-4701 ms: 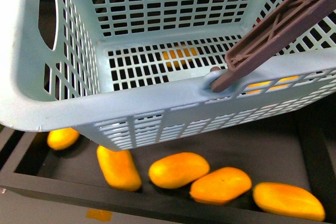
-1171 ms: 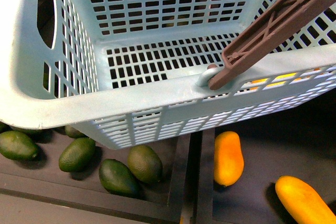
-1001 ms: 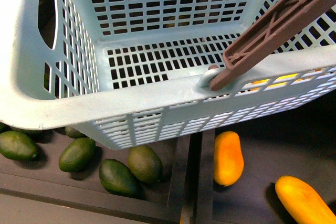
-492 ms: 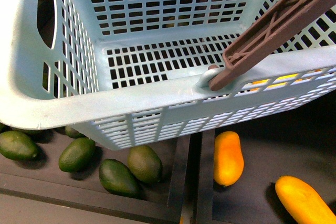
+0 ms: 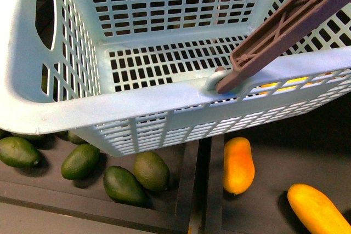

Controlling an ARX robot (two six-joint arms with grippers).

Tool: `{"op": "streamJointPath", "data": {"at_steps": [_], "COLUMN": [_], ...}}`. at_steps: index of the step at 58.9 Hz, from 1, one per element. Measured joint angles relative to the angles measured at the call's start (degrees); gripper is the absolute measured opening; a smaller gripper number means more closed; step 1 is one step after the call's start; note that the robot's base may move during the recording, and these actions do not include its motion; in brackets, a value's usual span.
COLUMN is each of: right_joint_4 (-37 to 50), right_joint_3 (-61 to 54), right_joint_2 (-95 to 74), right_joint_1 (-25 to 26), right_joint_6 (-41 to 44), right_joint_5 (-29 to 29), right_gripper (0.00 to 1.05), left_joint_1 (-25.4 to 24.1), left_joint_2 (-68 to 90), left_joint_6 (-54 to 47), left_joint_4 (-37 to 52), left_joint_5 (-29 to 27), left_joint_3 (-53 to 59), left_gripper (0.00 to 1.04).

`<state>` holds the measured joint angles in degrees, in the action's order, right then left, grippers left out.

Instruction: Pick lemon and mango into basket

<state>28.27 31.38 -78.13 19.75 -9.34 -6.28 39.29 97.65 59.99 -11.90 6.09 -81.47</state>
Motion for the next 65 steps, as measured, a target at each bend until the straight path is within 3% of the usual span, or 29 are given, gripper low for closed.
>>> {"op": "streamJointPath", "data": {"at_steps": [10,16,35,49,65], "right_joint_4": [-5.38,-7.43,-6.19,-4.13,-4.15], "right_joint_3": [0.04,0.39,2.69,6.51,7.58], "right_joint_2": [11.28,15.19,12.5,3.43,-0.39], "right_joint_1": [-5.16,-10.99,-25.18,-31.56,-35.17], "right_joint_6": [-1.84,-3.1,-4.5,-4.52,-4.09], "right_joint_5": [1.2,3.76,11.72,15.34,16.83], "right_gripper": [0.63,0.63,0.63,0.62,0.62], "left_joint_1": [0.0,-0.02,-0.02,0.0,0.0], "left_joint_2": [0.0,0.0,0.0,0.0,0.0], "left_joint_6": [0.04,0.02,0.02,0.02,0.04], "left_joint_4": [0.0,0.0,0.0,0.0,0.0], "left_joint_5": [0.09,0.07,0.02,0.07,0.04], "left_joint_3": [0.0,0.0,0.0,0.0,0.0], "left_gripper": [0.05,0.05,0.05,0.05,0.05]}}
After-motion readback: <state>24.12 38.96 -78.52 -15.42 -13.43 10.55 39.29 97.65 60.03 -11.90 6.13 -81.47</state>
